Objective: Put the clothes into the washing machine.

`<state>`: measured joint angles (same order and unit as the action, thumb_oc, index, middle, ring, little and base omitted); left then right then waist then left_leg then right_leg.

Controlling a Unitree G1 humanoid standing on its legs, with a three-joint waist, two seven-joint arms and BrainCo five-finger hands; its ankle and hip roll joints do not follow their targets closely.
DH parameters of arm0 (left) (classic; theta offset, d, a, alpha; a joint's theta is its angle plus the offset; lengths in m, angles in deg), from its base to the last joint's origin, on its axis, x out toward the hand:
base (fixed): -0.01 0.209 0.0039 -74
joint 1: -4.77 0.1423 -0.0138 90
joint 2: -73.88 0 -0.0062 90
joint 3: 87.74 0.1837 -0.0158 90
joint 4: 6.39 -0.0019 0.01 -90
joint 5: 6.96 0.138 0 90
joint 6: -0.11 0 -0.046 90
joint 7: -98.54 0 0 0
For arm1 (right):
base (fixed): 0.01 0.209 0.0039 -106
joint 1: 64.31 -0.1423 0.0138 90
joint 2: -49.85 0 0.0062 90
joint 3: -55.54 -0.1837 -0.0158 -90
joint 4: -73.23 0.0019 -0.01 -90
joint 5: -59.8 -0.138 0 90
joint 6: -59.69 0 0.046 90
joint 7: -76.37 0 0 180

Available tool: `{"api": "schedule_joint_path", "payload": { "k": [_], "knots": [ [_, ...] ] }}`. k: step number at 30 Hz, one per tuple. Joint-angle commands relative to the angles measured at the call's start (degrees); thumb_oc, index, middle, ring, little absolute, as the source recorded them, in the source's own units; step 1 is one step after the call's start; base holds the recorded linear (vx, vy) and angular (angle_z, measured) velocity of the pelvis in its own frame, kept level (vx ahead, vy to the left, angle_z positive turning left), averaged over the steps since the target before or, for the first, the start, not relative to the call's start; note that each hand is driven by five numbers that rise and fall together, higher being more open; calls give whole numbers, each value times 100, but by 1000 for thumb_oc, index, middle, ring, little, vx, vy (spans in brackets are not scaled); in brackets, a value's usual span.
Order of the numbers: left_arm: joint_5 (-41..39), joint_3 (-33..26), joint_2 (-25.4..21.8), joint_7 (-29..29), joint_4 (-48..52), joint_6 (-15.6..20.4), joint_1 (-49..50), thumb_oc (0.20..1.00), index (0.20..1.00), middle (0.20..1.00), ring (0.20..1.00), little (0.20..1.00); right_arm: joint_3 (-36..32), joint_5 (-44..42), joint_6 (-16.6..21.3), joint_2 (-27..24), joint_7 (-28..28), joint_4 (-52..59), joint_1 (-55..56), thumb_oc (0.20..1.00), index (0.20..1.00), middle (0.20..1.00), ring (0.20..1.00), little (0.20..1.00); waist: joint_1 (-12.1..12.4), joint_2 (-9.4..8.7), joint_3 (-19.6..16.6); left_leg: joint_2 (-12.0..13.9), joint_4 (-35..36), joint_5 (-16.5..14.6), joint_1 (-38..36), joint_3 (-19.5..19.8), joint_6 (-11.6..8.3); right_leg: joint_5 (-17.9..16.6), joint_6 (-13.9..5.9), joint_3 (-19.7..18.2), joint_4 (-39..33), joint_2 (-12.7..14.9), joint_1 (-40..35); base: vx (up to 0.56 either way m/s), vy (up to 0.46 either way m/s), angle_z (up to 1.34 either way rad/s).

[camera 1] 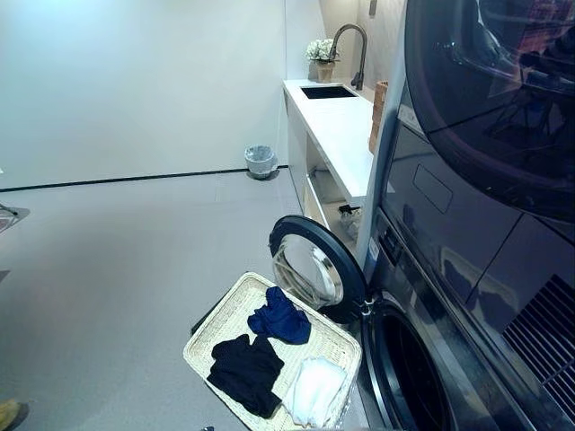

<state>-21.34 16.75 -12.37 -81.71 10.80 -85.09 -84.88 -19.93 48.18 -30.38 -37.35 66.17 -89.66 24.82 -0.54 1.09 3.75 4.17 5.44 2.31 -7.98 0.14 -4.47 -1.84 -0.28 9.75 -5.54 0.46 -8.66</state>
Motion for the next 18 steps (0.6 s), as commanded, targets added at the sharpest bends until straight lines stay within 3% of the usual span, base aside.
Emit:
{"api": "schedule_joint_path", "payload": {
  "k": [1, 6, 8, 14, 16, 18],
  "knots": [
    [121, -118, 97, 307, -163, 288, -528, 1000, 1000, 1000, 1000, 1000, 278, 104, 88, 125, 7, -226, -515, 1000, 1000, 1000, 1000, 1000, 58, -189, 428, -738, -44, -479, -100, -493, 522, 189, -404, -150, 180, 65, 38, 42, 56, 0],
    [334, -83, 47, 922, -97, 296, -662, 1000, 1000, 1000, 1000, 1000, 410, 112, 121, 72, 107, -80, -584, 1000, 1000, 1000, 1000, 1000, 31, -171, 576, -747, -44, -423, 33, -525, 536, 135, -414, -215, 212, 84, 219, 8, 48, -1],
    [542, -32, -40, 1463, -60, 293, -818, 1000, 1000, 1000, 1000, 1000, 487, 85, 158, -16, 140, 31, -656, 1000, 1000, 1000, 1000, 1000, -21, -151, 713, -756, -72, -397, 155, -556, 552, 103, -417, -308, 263, 99, 395, 17, 86, -4],
    [617, 9, -127, 2092, -57, 167, -1042, 1000, 1000, 1000, 1000, 1000, 607, 130, 234, -112, 248, 160, -748, 1000, 1000, 1000, 1000, 1000, -113, -141, 931, -777, -210, -433, 323, -596, 593, 73, -420, -496, 353, 120, 624, 15, 65, -9],
    [583, 83, -204, 2560, -12, 219, -1348, 1000, 1000, 1000, 1000, 1000, 731, 196, 286, -236, 260, 237, -915, 1000, 1000, 1000, 1000, 1000, -185, -113, 1182, -807, -476, -478, 628, -628, 609, 54, -401, -654, 477, 144, 909, -84, 126, -15],
    [593, 118, -227, 2669, 3, 202, -1463, 1000, 1000, 1000, 1000, 1000, 758, 217, 309, -282, 269, 245, -979, 1000, 1000, 1000, 1000, 1000, -207, -93, 1269, -818, -552, -483, 729, -641, 605, 42, -398, -697, 512, 152, 1001, -45, 96, -20]
  ]
}}
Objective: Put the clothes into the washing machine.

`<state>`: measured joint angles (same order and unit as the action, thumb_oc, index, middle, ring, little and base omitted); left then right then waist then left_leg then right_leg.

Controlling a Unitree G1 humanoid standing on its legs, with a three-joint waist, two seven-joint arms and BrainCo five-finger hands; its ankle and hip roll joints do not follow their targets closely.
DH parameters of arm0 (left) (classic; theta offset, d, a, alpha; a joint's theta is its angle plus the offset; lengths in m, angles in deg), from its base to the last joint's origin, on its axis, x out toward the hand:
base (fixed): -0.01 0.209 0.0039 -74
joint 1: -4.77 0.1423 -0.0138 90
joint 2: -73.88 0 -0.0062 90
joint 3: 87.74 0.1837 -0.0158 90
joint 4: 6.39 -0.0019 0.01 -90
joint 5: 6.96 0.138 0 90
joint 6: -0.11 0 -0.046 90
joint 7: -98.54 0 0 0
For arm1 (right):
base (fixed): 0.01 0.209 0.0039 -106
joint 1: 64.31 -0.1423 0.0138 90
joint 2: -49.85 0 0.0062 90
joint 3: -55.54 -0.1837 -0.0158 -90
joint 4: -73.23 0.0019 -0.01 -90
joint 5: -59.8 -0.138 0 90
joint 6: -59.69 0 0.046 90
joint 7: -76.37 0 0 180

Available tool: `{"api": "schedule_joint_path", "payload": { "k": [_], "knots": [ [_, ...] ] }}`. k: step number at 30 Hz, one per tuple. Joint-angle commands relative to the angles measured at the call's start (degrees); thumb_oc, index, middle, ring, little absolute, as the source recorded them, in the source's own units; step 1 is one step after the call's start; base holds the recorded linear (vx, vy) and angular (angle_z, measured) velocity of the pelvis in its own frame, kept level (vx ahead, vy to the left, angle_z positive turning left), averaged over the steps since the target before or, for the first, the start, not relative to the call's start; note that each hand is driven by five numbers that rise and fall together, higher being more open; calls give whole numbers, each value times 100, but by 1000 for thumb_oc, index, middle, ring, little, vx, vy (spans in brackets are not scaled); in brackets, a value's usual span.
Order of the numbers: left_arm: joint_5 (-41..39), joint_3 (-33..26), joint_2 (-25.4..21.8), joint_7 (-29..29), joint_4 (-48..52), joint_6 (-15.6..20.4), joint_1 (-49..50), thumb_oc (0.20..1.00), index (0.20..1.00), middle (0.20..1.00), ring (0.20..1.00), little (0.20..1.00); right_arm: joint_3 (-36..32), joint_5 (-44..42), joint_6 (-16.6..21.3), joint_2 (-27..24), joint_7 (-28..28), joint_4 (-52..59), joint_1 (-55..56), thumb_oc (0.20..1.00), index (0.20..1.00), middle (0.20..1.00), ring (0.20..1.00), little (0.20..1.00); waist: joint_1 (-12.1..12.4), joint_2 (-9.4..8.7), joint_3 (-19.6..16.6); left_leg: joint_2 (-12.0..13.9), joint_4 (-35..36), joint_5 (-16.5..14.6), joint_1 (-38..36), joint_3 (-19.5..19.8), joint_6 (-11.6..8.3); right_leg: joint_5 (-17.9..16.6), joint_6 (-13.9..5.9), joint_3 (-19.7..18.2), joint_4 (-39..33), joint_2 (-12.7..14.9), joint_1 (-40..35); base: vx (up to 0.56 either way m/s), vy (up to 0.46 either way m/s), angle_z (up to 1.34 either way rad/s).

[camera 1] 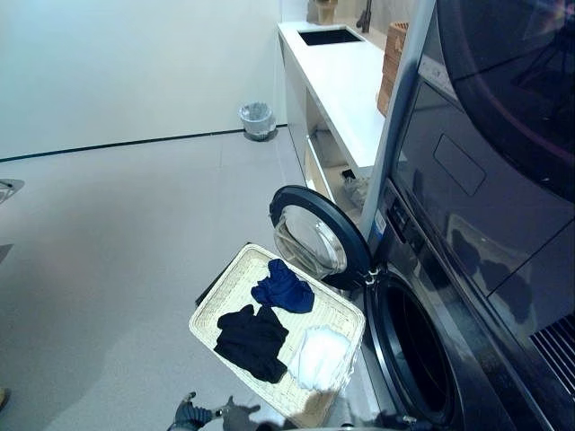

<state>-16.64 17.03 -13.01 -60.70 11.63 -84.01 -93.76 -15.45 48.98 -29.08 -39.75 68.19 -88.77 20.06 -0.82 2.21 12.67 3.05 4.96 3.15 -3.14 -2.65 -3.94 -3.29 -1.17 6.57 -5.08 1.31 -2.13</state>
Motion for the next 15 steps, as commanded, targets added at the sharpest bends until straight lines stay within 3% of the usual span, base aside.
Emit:
{"api": "schedule_joint_path", "payload": {
  "k": [1, 6, 7, 15],
  "knots": [
    [213, 168, -199, 707, -35, -5, -747, 1000, 1000, 1000, 1000, 1000, 349, 68, 196, -114, 111, 191, -596, 1000, 1000, 1000, 1000, 1000, -219, -164, 512, -731, -595, -572, 395, -380, 560, 167, -309, -464, 516, 78, 498, -45, 126, -9],
    [306, 380, -316, 1117, 37, -113, -1168, 1000, 1000, 1000, 1000, 1000, 415, -168, 226, -241, 205, 310, -925, 1000, 1000, 1000, 1000, 1000, -338, -106, 820, -762, -768, -557, 759, -475, 575, 116, -323, -672, 628, 92, 877, -77, 115, -14],
    [156, 467, -425, 1222, 34, -59, -1466, 1000, 1000, 1000, 1000, 1000, 498, -275, 280, -265, 233, 378, -1162, 1000, 1000, 1000, 1000, 1000, -394, -127, 1022, -775, -959, -549, 1079, -542, 572, 69, -345, -786, 744, 117, 1200, -119, 95, -15],
    [144, 452, -794, 1117, -53, -153, -2170, 1000, 1000, 1000, 1000, 1000, 684, -604, 360, -247, 300, 621, -1597, 1000, 1000, 1000, 1000, 1000, -488, -248, 1456, -830, -1394, -587, 1762, -624, 599, -35, -394, -1001, 1067, 144, 1965, -61, 56, -11]
  ]
}}
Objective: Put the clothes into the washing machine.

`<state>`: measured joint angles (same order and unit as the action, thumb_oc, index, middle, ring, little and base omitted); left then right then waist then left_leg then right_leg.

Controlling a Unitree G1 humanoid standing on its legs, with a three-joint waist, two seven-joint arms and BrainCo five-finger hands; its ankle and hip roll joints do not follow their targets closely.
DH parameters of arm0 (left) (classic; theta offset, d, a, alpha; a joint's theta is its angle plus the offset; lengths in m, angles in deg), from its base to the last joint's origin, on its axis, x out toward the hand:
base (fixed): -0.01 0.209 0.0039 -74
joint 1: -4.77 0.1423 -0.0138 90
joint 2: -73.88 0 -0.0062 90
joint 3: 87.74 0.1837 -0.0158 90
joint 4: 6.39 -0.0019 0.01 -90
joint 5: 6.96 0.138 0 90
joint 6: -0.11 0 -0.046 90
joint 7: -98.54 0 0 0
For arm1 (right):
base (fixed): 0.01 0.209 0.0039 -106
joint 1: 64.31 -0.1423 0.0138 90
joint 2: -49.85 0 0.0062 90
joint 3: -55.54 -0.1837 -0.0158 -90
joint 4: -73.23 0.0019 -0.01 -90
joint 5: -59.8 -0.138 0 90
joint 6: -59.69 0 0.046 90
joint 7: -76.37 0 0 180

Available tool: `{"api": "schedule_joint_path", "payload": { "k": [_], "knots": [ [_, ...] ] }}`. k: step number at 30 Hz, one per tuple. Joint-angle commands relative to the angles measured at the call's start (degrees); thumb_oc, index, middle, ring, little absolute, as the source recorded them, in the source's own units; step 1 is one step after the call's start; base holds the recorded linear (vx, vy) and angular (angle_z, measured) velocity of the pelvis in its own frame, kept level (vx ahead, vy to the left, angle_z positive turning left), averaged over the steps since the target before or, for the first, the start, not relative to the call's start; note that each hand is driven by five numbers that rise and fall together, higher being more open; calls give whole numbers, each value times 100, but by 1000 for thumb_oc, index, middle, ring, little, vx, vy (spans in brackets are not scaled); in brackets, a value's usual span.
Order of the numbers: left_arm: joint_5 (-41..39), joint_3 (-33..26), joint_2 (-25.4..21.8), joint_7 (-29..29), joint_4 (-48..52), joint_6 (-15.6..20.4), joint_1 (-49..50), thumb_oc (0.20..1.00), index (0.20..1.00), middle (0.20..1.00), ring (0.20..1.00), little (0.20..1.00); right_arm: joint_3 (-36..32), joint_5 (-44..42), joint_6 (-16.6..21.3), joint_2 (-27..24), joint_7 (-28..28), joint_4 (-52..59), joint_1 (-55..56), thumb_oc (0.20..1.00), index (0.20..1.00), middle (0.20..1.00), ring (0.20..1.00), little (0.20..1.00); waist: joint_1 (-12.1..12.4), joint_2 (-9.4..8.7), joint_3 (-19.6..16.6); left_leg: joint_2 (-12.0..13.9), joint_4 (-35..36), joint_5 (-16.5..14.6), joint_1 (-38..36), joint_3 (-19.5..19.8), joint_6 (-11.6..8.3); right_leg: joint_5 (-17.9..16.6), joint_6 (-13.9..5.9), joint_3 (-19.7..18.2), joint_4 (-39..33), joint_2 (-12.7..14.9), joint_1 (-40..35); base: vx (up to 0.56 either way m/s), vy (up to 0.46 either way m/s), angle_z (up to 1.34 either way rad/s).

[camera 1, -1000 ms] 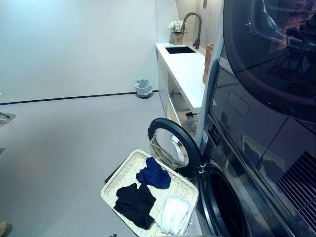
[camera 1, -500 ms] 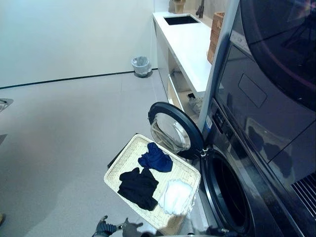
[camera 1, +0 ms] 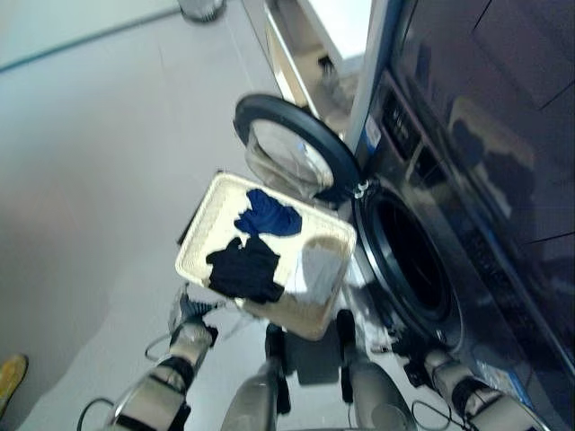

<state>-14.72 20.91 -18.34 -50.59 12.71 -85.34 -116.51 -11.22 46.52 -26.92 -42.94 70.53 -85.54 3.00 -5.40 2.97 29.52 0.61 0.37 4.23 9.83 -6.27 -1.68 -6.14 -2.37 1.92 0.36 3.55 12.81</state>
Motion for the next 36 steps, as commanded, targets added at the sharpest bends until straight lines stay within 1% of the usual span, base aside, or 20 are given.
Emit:
{"api": "schedule_joint_path", "payload": {
  "k": [1, 3, 6, 7, 10, 13, 18, 19, 23, 24, 26, 27, 28, 29, 30, 31, 33, 34, 36],
  "knots": [
    [-144, 35, -376, 85, -191, -43, -155, 1000, 1000, 1000, 1000, 1000, 332, -457, 124, 88, 117, 442, -47, 1000, 1000, 1000, 1000, 1000, -79, -374, -91, -598, -1098, -702, 764, -298, 374, 181, -276, -595, 575, -113, 761, -158, 167, -18],
    [-240, 68, -468, 109, -249, -49, -433, 1000, 1000, 1000, 1000, 1000, 420, -474, 90, 86, 186, 592, -195, 1000, 1000, 1000, 1000, 1000, -154, -447, 27, -612, -1343, -719, 1145, -326, 345, 101, -250, -618, 632, -142, 1108, -95, 131, -45],
    [-285, 116, -543, 122, -322, -109, -687, 1000, 1000, 1000, 1000, 1000, 499, -543, 79, 81, 233, 690, -286, 1000, 1000, 1000, 1000, 1000, -217, -519, 27, -611, -1607, -786, 1523, -327, 324, 57, -230, -615, 707, -160, 1457, -27, 72, -21],
    [-270, 145, -622, 109, -350, -151, -840, 1000, 1000, 1000, 1000, 1000, 541, -594, 49, 71, 254, 764, -347, 1000, 1000, 1000, 1000, 1000, -253, -571, 27, -608, -1727, -815, 1720, -336, 312, 20, -224, -610, 741, -169, 1643, -17, 36, -13],
    [-275, 209, -704, 116, -360, -196, -985, 1000, 1000, 1000, 1000, 1000, 577, -671, 46, 57, 274, 829, -385, 1000, 1000, 1000, 1000, 1000, -284, -631, 27, -599, -1870, -855, 1942, -337, 297, -13, -217, -604, 778, -175, 1833, -14, 19, -8],
    [-315, 309, -853, 70, -417, -268, -1315, 1000, 1000, 1000, 1000, 1000, 643, -886, 42, 43, 325, 970, -461, 1000, 1000, 1000, 1000, 1000, -363, -728, 27, -576, -2168, -953, 2396, -309, 277, -37, -197, -611, 922, -219, 2258, -9, 10, -3],
    [-318, 314, -868, 71, -434, -257, -1344, 1000, 1000, 1000, 1000, 1000, 652, -910, 57, 44, 325, 974, -468, 1000, 1000, 1000, 1000, 1000, -367, -736, 27, -574, -2187, -956, 2444, -306, 275, -39, -196, -608, 932, -224, 2298, -3, 1, -3],
    [-307, 348, -950, 1, -498, -272, -1494, 1000, 1000, 1000, 1000, 1000, 694, -1013, 112, 28, 295, 1018, -488, 1000, 1000, 1000, 1000, 1000, -397, -778, 27, -576, -2254, -953, 2644, -284, 260, -54, -184, -611, 976, -266, 2477, 0, 0, 0],
    [-307, 348, -950, 1, -498, -272, -1494, 1000, 1000, 1000, 1000, 1000, 694, -1013, 112, 28, 295, 1018, -488, 1000, 1000, 1000, 1000, 1000, -397, -778, 27, -576, -2254, -953, 2644, -284, 260, -54, -184, -611, 976, -266, 2477, -2, -5, -1],
    [-277, 472, -986, -112, -611, -328, -1708, 1000, 1000, 1000, 1000, 1000, 755, -1199, 189, 27, 307, 1081, -533, 1000, 1000, 1000, 1000, 1000, -435, -817, 27, -606, -2376, -960, 2951, -186, 233, -71, -168, -625, 1056, -323, 2759, -8, -21, -4],
    [-277, 472, -986, -112, -611, -328, -1708, 1000, 1000, 1000, 1000, 1000, 755, -1199, 189, 27, 307, 1081, -533, 1000, 1000, 1000, 1000, 1000, -435, -817, 27, -606, -2376, -960, 2951, -186, 233, -71, -168, -625, 1056, -323, 2759, -4, -11, -2],
    [-195, 603, -1004, -270, -777, -549, -1916, 1000, 1000, 1000, 1000, 1000, 786, -1409, 234, -16, 284, 1175, -576, 1000, 1000, 1000, 1000, 1000, -477, -865, 27, -626, -2536, -983, 3207, -105, 221, -76, -152, -614, 1149, -360, 2995, 0, 0, 0],
    [-195, 603, -1004, -270, -777, -549, -1916, 1000, 1000, 1000, 1000, 1000, 786, -1409, 234, -16, 284, 1175, -576, 1000, 1000, 1000, 1000, 1000, -477, -865, 27, -626, -2536, -983, 3207, -105, 221, -76, -152, -614, 1149, -360, 2995, -5, -19, -7],
    [273, 841, -1054, -423, -952, -1210, -2115, 1000, 1000, 1000, 1000, 1000, 796, -1663, 313, -113, 145, 1297, -624, 1000, 1000, 1000, 1000, 1000, -525, -942, 27, -619, -2669, -1004, 3498, -32, 211, -85, -153, -588, 1246, -393, 3288, 0, -17, -6],
    [273, 841, -1054, -423, -952, -1211, -2116, 1000, 1000, 1000, 1000, 1000, 796, -1663, 313, -113, 145, 1297, -624, 1000, 1000, 1000, 1000, 1000, -525, -941, 27, -618, -2670, -1005, 3498, -32, 211, -85, -153, -588, 1246, -393, 3289, -10, -28, -12],
    [404, 922, -1077, -464, -994, -1373, -2196, 1000, 1000, 1000, 1000, 1000, 800, -1799, 318, -119, 115, 1350, -647, 1000, 1000, 1000, 1000, 1000, -544, -979, 27, -615, -2671, -1003, 3567, -12, 212, -95, -156, -584, 1248, -413, 3360, -13, -14, -10],
    [607, 1031, -1100, -502, -1028, -1548, -2296, 1000, 1000, 1000, 1000, 1000, 808, -1899, 316, -127, 70, 1403, -667, 1000, 1000, 1000, 1000, 1000, -565, -1008, 27, -609, -2681, -991, 3662, 9, 210, -104, -155, -588, 1265, -438, 3457, -13, -14, -10],
    [607, 1031, -1100, -502, -1028, -1548, -2296, 1000, 1000, 1000, 1000, 1000, 808, -1899, 316, -127, 70, 1403, -667, 1000, 1000, 1000, 1000, 1000, -565, -1008, 27, -609, -2681, -991, 3662, 9, 210, -104, -155, -588, 1265, -438, 3457, -17, -20, -6],
    [1087, 1296, -1165, -592, -1040, -1861, -2446, 1000, 1000, 1000, 1000, 1000, 823, -2033, 338, -155, 24, 1499, -661, 1000, 1000, 1000, 1000, 1000, -600, -1051, 27, -593, -2695, -979, 3783, 45, 198, -118, -163, -590, 1293, -463, 3580, -11, -16, -1]
  ]
}}
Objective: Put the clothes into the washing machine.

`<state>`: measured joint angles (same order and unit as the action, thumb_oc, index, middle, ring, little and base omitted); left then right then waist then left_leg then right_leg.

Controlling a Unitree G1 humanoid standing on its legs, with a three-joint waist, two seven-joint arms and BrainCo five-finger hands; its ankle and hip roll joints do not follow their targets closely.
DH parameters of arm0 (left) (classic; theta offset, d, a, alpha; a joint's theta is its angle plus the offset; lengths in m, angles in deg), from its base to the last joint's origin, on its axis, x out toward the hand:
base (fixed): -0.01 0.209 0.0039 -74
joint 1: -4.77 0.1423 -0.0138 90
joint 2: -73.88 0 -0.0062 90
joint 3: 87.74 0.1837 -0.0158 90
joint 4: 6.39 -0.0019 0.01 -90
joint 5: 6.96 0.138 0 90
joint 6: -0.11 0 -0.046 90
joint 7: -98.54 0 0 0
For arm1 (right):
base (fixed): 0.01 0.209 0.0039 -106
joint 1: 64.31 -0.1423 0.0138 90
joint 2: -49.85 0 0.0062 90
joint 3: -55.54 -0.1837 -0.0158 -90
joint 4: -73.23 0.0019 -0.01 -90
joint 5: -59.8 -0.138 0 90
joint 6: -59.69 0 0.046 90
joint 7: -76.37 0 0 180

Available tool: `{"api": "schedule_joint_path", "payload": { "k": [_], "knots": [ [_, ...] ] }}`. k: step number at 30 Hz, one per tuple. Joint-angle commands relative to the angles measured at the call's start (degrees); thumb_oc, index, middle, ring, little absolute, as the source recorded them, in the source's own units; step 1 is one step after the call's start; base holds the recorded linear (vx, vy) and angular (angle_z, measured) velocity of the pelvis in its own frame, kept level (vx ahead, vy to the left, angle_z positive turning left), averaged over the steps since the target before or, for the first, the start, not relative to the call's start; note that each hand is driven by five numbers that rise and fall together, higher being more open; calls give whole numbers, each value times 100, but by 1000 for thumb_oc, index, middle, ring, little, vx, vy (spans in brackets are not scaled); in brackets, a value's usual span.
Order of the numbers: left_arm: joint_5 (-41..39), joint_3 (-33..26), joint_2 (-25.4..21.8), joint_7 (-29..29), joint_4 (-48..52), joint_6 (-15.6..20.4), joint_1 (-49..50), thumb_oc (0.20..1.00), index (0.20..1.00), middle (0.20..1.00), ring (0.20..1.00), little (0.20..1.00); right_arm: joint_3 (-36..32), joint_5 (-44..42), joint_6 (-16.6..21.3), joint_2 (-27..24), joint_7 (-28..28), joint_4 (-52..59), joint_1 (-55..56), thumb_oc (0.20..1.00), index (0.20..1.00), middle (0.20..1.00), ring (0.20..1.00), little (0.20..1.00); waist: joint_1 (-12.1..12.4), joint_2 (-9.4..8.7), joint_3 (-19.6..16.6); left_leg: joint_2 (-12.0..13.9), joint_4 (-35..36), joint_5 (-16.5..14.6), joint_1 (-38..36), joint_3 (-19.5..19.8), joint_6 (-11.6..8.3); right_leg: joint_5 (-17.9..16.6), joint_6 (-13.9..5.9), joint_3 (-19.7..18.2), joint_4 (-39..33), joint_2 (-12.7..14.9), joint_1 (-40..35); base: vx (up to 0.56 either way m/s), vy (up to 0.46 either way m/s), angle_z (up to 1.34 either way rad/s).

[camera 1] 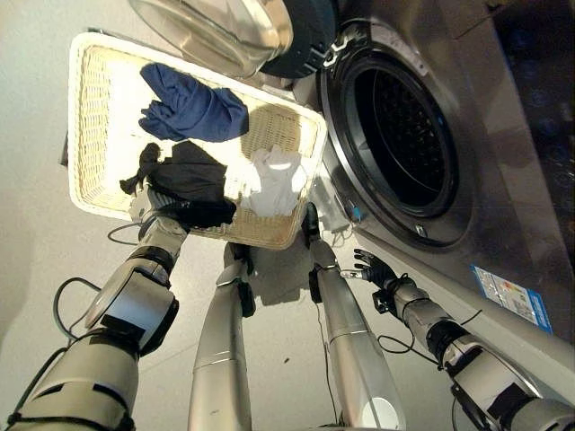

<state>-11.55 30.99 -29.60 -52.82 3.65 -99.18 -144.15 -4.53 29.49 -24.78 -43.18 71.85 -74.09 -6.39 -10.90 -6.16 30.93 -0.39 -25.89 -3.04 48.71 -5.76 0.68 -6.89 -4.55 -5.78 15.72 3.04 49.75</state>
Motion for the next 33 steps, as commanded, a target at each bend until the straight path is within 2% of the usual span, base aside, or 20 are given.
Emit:
{"api": "schedule_joint_path", "payload": {
  "k": [1, 4, 7, 8, 9, 10, 14, 16, 17, 18, 19, 20, 23, 25, 26, 31, 32, 33],
  "knots": [
    [822, 311, -42, -370, -132, -499, 310, 1000, 1000, 1000, 1000, 1000, 154, -346, 127, -135, -114, 358, 277, 1000, 1000, 1000, 1000, 1000, -52, -141, -113, -492, -73, -252, -94, -2, -38, -43, 55, 179, -238, -414, -102, -18, -31, 0],
    [1446, 688, -91, -664, -125, -892, 132, 1000, 1000, 1000, 1000, 1000, 158, -431, 206, -169, -163, 409, 290, 1000, 1000, 1000, 1000, 1000, -80, -178, -113, -478, -61, -222, 41, 46, -48, -64, 50, 177, -230, -441, 26, -28, -59, -1],
    [1642, 819, -86, -799, -122, -994, 102, 1000, 1000, 1000, 1000, 1000, 153, -443, 241, -165, -183, 390, 282, 1000, 1000, 1000, 1000, 1000, -86, -183, -113, -482, -38, -209, 65, 70, -51, -73, 51, 179, -235, -451, 55, -11, -27, 2],
    [1892, 907, -74, -897, -142, -1045, 76, 724, 724, 724, 724, 724, 163, -473, 265, -170, -203, 364, 260, 1000, 1000, 1000, 1000, 1000, -89, -194, -113, -483, -21, -198, 85, 92, -58, -85, 52, 182, -243, -459, 78, -19, -54, 0],
    [1973, 967, -56, -927, -154, -1024, 54, 332, 332, 332, 332, 332, 175, -481, 283, -162, -204, 353, 238, 1000, 1000, 1000, 1000, 1000, -92, -208, -113, -479, -2, -188, 97, 107, -61, -95, 55, 189, -252, -460, 95, -35, -101, 0],
    [1981, 1037, -13, -887, -183, -924, 20, 200, 200, 200, 200, 200, 199, -529, 320, -137, -220, 312, 189, 1000, 1000, 1000, 1000, 1000, -93, -238, -113, -472, 52, -166, 83, 137, -68, -108, 62, 190, -280, -470, 90, -31, -93, 0],
    [1588, 1035, 11, -769, -157, -666, -3, 200, 200, 200, 200, 200, 228, -556, 348, -100, -214, 292, 165, 1000, 1000, 1000, 1000, 1000, -80, -256, -113, -477, 159, -129, -18, 169, -79, -112, 69, 195, -324, -489, 10, -18, -60, -4],
    [439, 809, 16, -547, -79, 320, -34, 200, 200, 200, 200, 200, 223, -548, 375, -85, -188, 326, 142, 1000, 1000, 1000, 1000, 1000, -54, -236, -113, -474, 371, -24, -223, 161, -97, -108, 79, 214, -397, -514, -150, -28, -69, -3],
    [256, 751, 14, -575, -59, 413, -36, 200, 200, 200, 200, 200, 210, -551, 358, -95, -177, 348, 141, 1000, 1000, 1000, 1000, 1000, -45, -223, -113, -478, 412, -4, -261, 160, -103, -108, 84, 218, -417, -515, -181, -27, -50, 3],
    [-402, 550, 0, -590, 46, 753, -16, 200, 200, 200, 200, 200, 190, -557, 335, -121, -134, 428, 144, 1000, 1000, 1000, 1000, 1000, -20, -187, -113, -488, 470, 31, -337, 164, -121, -98, 93, 234, -449, -506, -253, -20, -42, 3],
    [-564, 434, -17, -607, 123, 859, 8, 200, 200, 200, 200, 200, 177, -541, 315, -125, -90, 479, 154, 1000, 1000, 1000, 1000, 1000, -1, -164, -113, -493, 490, 44, -372, 171, -128, -89, 97, 249, -454, -499, -285, -29, -61, 3],
    [-892, 208, -70, -501, 285, 1152, 64, 200, 200, 200, 200, 200, 128, -521, 301, -154, -38, 580, 170, 1000, 1000, 1000, 1000, 1000, 45, -110, -113, -504, 536, 61, -470, 194, -139, -62, 105, 286, -459, -479, -373, -26, -48, 3],
    [-1558, -190, -206, -218, 870, 1425, 316, 200, 200, 200, 200, 200, 23, -538, 341, -234, 171, 965, 268, 1000, 1000, 1000, 1000, 1000, 145, 7, -113, -519, 640, 101, -696, 226, -178, -29, 119, 359, -509, -438, -593, -35, -54, 5],
    [-1777, -344, -243, -116, 1122, 1474, 444, 200, 200, 200, 200, 200, -15, -545, 356, -266, 262, 1219, 327, 1000, 1000, 1000, 1000, 1000, 181, 48, -113, -528, 699, 126, -789, 238, -190, -27, 119, 380, -550, -426, -686, -26, -58, 5],
    [-1971, -634, -300, 61, 1602, 1640, 830, 200, 200, 200, 200, 200, -123, -546, 398, -309, 380, 1747, 460, 1000, 1000, 1000, 1000, 1000, 261, 127, -113, -554, 831, 166, -985, 272, -209, -22, 118, 423, -640, -388, -866, -24, -88, 7],
    [-1886, -1231, -130, 604, 2895, 1946, 1999, 200, 200, 200, 200, 200, -366, -329, 561, -335, 639, 3004, 686, 1000, 1000, 1000, 1000, 1000, 504, 272, -113, -601, 1191, 279, -1427, 390, -224, 28, 115, 607, -802, -273, -1269, -31, -89, 16],
    [-1642, -1377, 3, 852, 3312, 2102, 2440, 200, 200, 200, 200, 200, -460, -9, 670, -336, 718, 3477, 753, 1000, 1000, 1000, 1000, 1000, 601, 329, -113, -606, 1353, 340, -1591, 449, -217, 51, 111, 671, -851, -244, -1415, -18, -63, 25],
    [-1629, -1391, 8, 855, 3334, 2108, 2457, 200, 200, 200, 200, 200, -465, 12, 676, -336, 718, 3509, 743, 1000, 1000, 1000, 1000, 1000, 599, 327, -113, -614, 1373, 370, -1583, 453, -217, 34, 109, 675, -859, -234, -1406, -26, -59, 24]
  ]
}}
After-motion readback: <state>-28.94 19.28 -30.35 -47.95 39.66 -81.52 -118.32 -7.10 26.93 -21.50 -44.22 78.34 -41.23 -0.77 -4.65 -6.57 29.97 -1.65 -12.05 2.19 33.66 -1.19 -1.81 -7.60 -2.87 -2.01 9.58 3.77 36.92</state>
